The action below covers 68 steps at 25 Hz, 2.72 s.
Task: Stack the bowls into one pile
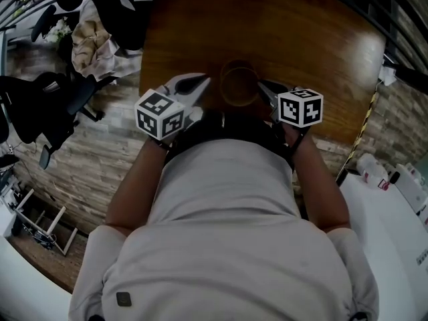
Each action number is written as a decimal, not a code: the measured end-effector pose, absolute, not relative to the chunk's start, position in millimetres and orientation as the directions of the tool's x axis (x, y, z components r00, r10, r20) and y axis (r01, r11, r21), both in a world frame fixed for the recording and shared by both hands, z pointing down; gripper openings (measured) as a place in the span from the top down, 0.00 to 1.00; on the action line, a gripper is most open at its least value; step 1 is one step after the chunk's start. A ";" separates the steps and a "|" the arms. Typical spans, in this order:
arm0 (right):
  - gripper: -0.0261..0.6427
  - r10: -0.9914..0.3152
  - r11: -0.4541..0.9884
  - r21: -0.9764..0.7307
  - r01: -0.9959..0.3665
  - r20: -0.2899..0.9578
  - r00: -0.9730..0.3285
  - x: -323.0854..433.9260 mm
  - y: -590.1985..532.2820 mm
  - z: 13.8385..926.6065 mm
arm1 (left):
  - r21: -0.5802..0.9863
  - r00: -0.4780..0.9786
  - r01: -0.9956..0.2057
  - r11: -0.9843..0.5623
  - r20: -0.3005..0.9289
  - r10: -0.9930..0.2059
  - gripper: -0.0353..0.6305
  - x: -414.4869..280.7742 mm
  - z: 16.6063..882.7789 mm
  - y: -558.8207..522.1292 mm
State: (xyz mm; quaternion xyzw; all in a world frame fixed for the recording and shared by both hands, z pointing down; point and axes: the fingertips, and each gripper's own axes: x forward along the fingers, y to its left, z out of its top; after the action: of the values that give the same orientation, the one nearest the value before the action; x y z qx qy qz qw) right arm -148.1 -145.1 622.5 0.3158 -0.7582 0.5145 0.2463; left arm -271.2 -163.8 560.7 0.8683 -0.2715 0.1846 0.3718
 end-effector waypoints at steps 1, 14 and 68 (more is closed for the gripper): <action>0.93 -0.222 0.271 -0.626 -0.731 0.698 -0.680 -148.1 -145.8 624.4 | 0.547 0.784 -0.610 -0.573 0.525 -0.332 0.94 -270.8 562.7 -163.8; 0.66 -0.238 0.227 -0.614 -0.756 0.718 -0.655 -139.2 -160.5 641.6 | 0.557 0.782 -0.613 -0.561 0.531 -0.327 0.94 -264.5 570.0 -171.0; 0.95 -0.639 0.388 -0.457 -0.801 0.493 -0.591 -168.6 -108.7 415.1 | 0.348 0.859 -0.498 -0.794 0.326 -0.396 0.94 -335.4 389.6 -118.0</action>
State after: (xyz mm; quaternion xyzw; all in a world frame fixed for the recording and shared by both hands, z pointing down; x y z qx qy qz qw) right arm -168.6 -108.7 415.1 0.4365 -0.8244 0.3401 0.1192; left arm -335.4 -118.0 389.6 0.9396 -0.2379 0.1189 0.2153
